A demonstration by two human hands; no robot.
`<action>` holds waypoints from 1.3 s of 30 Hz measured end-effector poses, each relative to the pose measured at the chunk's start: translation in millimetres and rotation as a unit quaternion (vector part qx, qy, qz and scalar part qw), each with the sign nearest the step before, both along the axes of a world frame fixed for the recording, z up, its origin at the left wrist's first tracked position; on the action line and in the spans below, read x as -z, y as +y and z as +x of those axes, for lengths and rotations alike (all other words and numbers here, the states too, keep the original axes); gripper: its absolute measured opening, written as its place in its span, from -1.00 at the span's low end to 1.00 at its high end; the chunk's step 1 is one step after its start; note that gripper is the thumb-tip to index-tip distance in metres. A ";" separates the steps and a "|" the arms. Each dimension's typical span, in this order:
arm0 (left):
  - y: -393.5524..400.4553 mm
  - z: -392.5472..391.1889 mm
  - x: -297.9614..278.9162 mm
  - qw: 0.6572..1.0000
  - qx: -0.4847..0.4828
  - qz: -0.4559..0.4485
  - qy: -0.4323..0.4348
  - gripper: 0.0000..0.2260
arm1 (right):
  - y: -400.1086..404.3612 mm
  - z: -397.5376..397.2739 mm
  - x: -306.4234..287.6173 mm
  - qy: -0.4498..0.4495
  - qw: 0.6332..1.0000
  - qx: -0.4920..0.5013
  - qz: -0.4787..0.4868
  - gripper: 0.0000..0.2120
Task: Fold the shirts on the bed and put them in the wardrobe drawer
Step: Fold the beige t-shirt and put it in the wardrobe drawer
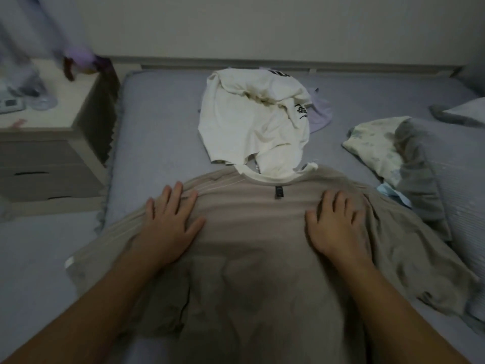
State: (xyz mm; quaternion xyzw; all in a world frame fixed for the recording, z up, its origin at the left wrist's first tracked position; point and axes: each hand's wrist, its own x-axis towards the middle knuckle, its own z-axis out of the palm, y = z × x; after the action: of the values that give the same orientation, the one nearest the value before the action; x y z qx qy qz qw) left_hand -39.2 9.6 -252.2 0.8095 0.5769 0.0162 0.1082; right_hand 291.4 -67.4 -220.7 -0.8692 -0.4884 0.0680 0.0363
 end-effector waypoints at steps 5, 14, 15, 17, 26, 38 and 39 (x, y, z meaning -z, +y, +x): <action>-69.2 -68.3 9.0 0.995 -0.104 0.004 -0.001 -0.30 | -57.5 -135.3 15.9 0.050 0.975 -0.217 0.007 -0.29; -103.9 -181.9 -10.0 0.664 -0.463 -0.292 -0.510 -0.72 | -76.4 -191.9 7.0 0.051 0.974 -0.216 -0.040 -0.40; -103.8 -179.8 -11.9 0.659 -0.453 -0.312 -0.512 -0.73 | -80.3 -200.0 3.6 0.067 0.970 -0.228 -0.038 -0.40; -103.4 -172.2 -18.1 0.636 -0.453 -0.357 -0.512 -0.69 | -88.0 -214.0 -1.0 0.102 0.963 -0.249 -0.034 -0.40; -107.3 -132.0 -67.3 0.631 -0.445 -0.194 -0.605 -0.74 | -102.5 -283.3 -8.9 0.076 0.921 -0.377 0.064 -0.10; -72.9 27.0 -162.1 0.814 -0.028 -0.167 -0.556 -0.59 | -80.7 -224.1 -46.9 0.600 0.716 0.162 0.318 -0.85; -76.4 46.3 -147.0 0.858 0.011 -0.158 -0.490 -0.58 | -86.3 -205.2 -41.8 0.647 0.665 0.222 0.299 -0.86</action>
State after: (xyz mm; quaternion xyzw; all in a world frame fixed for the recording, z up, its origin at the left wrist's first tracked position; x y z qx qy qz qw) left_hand 7.2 -66.8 -105.2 0.6755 0.4353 0.3182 0.5030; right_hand 86.3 -153.7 -178.9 -0.6321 -0.1286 0.4538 0.6148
